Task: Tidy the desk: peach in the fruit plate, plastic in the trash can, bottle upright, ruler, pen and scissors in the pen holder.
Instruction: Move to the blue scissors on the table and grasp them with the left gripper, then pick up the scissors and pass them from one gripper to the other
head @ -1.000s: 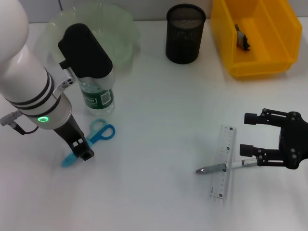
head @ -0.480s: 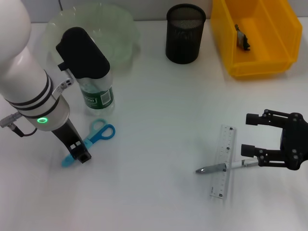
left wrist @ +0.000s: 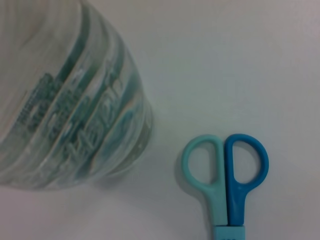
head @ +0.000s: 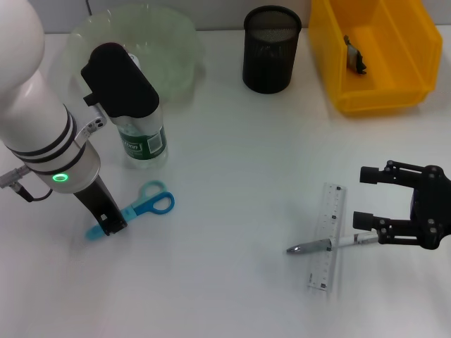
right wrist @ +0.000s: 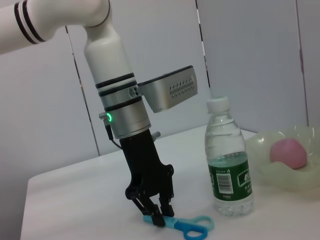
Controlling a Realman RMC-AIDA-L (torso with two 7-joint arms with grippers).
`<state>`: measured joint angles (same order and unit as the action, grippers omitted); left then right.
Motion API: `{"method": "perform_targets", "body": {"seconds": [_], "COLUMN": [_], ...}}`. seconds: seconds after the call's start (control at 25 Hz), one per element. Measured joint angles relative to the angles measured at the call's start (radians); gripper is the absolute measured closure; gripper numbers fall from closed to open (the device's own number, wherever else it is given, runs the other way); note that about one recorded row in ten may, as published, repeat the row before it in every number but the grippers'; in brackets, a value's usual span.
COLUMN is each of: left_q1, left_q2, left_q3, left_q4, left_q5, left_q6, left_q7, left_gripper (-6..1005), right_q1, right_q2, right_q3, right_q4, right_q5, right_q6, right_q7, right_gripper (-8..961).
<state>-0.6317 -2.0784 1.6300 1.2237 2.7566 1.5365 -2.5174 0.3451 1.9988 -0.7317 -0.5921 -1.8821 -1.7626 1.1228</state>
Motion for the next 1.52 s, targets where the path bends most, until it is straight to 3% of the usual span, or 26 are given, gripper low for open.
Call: {"method": "perform_targets", "body": {"seconds": [0.12,0.28,0.6,0.88,1.2,1.52], "left_q1": [0.0,-0.001,-0.007,0.003,0.017,0.048], "left_q2": [0.0,0.0,0.0,0.001,0.006,0.007], "left_q3": [-0.001,0.0,0.006,-0.02,-0.133,-0.272], "left_q4": [-0.001,-0.001,-0.005,0.065,0.135,0.089], "left_q5": [0.0,0.0,0.0,-0.032,-0.239,-0.547], "left_q6": [0.0,-0.001,0.003,0.033,0.104,0.12], "left_q7": [0.0,0.0,0.002,0.025,0.15,0.355], "left_gripper": [747,777,780,782,782,783], "right_q1": [0.0,0.0,0.0,0.0,-0.006,-0.019], "right_q2": [0.0,0.0,0.0,-0.001,-0.003,-0.008], "right_q3": [0.0,0.0,0.001,0.003,0.005,0.07], "right_q4": [0.0,0.0,0.0,0.0,0.0,-0.013], "right_q5": [0.0,0.0,0.0,0.0,0.0,-0.001], "right_q6": [0.0,0.0,-0.001,-0.001,-0.003,-0.039], "right_q7": [0.0,0.0,0.001,0.002,0.007,0.024], "right_gripper": [167,167,167,167,167,167]}}
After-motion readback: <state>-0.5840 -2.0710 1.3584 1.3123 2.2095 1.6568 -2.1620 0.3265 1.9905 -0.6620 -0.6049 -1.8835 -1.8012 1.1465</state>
